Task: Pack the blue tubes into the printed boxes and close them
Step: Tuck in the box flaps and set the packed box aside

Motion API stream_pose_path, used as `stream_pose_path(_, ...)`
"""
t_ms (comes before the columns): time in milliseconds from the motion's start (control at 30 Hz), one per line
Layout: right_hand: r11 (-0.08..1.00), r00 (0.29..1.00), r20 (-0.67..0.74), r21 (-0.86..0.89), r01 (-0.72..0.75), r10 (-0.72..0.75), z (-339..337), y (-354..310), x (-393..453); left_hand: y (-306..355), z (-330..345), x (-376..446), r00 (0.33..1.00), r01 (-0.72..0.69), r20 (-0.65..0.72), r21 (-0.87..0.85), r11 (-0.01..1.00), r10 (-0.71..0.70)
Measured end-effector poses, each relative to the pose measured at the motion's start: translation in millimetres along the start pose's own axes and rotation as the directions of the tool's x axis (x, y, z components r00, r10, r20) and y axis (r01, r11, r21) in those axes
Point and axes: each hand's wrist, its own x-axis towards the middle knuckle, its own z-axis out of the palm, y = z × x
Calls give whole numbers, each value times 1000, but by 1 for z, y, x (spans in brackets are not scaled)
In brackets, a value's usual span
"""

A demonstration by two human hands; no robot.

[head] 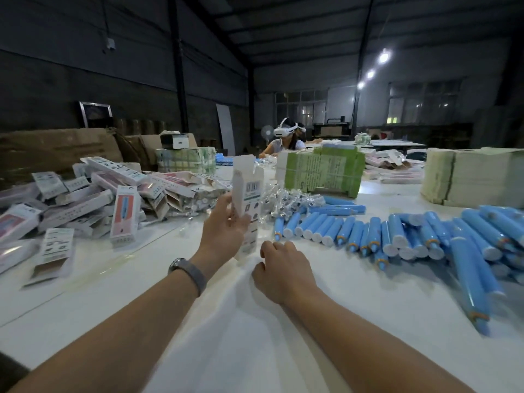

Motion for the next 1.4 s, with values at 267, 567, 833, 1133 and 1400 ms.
stream_pose_path(267, 993, 994, 46, -64, -98, 101, 4, 4, 4, -15, 0, -29, 978, 43, -193, -173, 984, -77)
stream_pose_path(567, 976, 981, 40, -112, -185, 190, 2, 27, 39, -17, 9, -33, 1000, -25, -20, -135, 991, 23)
stream_pose_path(833, 933, 979, 160, -354, -63, 127, 0, 40, 84, -19, 6, -31, 998, -54, 19, -171, 984, 58)
stream_pose_path(1133, 838, 979, 118, -507, 201, -163, 1, 46, 89, -17, 4, -35, 997, -60, 31, -163, 985, 66)
stream_pose_path(1400, 971, 965, -115, -83, 226, -235, -7, 54, 82, -15, 7, -36, 999, -32, 36, -210, 977, 41)
